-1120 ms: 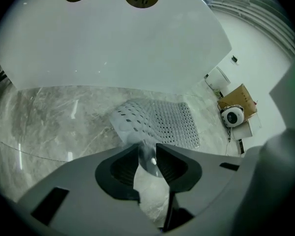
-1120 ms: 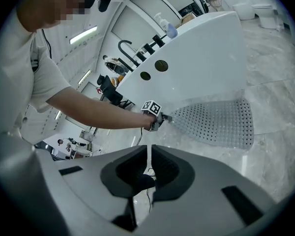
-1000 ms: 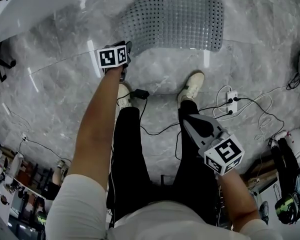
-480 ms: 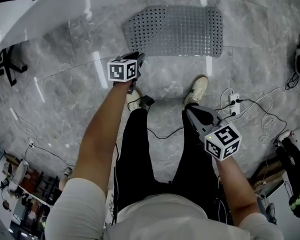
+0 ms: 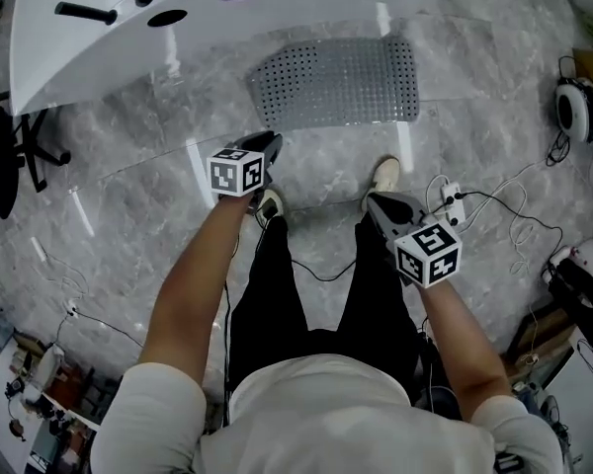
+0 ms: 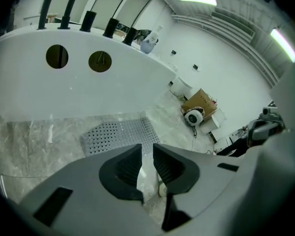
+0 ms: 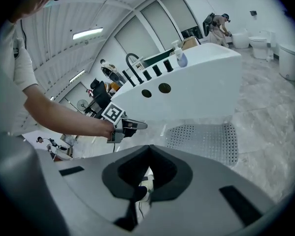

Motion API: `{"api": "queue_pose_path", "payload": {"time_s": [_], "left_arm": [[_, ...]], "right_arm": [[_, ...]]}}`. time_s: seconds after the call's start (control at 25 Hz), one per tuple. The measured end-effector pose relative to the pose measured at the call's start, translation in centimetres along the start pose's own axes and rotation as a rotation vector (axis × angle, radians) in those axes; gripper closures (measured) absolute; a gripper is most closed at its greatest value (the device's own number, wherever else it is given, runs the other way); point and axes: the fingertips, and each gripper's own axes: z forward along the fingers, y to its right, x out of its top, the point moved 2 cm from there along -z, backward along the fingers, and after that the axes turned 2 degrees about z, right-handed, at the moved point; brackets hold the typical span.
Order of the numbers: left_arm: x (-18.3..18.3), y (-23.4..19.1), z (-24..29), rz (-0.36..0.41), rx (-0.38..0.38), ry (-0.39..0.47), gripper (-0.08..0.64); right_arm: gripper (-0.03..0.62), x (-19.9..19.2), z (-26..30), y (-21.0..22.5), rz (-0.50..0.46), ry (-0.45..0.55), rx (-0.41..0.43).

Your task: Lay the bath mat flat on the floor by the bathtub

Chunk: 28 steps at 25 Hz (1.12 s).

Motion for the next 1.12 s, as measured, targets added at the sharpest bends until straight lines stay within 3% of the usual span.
{"api": "queue_pose_path", "payload": {"time_s": [0.56, 0.8, 1.12], "left_arm": [[3.7, 12.0, -13.5, 0.125, -0.149, 0.047, 0.528], [5.6, 16.9, -19.3, 0.153, -0.209, 0.1, 0.529], [9.4, 22.0, -25.1, 0.252, -0.275, 0.136, 0.531]], "right_arm": [[0.581, 2.5, -7.4, -5.6, -0.069, 0.016, -0.019], [0.582, 5.1, -11.2, -7.1, -0.134, 0.054, -0.056], [0.583, 9.1, -15.7, -7.7, -0.157, 0.121, -0.1]]}}
